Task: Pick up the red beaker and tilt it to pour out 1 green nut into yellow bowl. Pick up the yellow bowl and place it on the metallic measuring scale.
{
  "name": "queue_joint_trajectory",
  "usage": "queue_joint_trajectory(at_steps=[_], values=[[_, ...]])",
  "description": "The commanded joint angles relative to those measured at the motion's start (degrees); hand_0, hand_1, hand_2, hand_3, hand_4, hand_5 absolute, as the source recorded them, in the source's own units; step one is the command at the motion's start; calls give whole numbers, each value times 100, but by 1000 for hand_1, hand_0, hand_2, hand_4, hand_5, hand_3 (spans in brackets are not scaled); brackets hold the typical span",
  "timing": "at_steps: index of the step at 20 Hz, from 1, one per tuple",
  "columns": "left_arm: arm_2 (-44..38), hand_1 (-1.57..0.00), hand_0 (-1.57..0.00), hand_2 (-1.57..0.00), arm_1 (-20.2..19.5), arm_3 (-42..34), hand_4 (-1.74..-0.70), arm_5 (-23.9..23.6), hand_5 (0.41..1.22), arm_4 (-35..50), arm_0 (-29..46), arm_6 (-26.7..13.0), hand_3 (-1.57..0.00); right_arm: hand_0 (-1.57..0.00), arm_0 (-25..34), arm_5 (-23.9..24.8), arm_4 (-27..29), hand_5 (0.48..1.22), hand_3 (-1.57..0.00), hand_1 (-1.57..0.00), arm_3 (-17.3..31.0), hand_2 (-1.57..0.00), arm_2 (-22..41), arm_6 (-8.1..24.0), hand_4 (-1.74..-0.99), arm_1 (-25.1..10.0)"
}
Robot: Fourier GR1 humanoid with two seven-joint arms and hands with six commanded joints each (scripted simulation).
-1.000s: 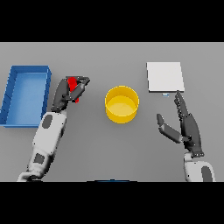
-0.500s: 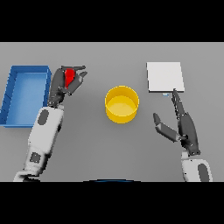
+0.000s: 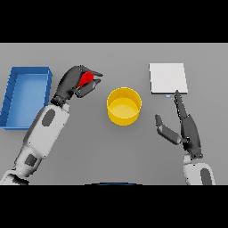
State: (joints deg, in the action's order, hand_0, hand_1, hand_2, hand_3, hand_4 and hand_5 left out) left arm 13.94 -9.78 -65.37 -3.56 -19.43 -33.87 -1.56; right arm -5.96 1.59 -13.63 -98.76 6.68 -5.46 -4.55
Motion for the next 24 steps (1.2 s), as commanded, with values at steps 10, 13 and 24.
queue_joint_trajectory(at_steps=[10, 13, 24], values=[[1903, -1570, -1570, -1570, -618, 716, -1740, 360, 1177, -2038, -1290, -394, -1570, 1, -1, -80, 82, 722, 1, 1, -28, 1, -6, 34, -1268, -1], [2398, -1570, -1570, -1570, -714, 1005, -1690, 744, 1198, -2428, -1809, -248, -1570, 1, 8, -77, 103, 715, 1, 1, 6, 1, -11, -93, -1261, 24], [4095, -1571, -1571, -1571, -603, 1777, -1720, 2050, 1219, -3307, -3191, 100, -1571, 1, -67, 111, -8, 647, 1, 1, 26, 1, -37, -154, -1195, 96]])
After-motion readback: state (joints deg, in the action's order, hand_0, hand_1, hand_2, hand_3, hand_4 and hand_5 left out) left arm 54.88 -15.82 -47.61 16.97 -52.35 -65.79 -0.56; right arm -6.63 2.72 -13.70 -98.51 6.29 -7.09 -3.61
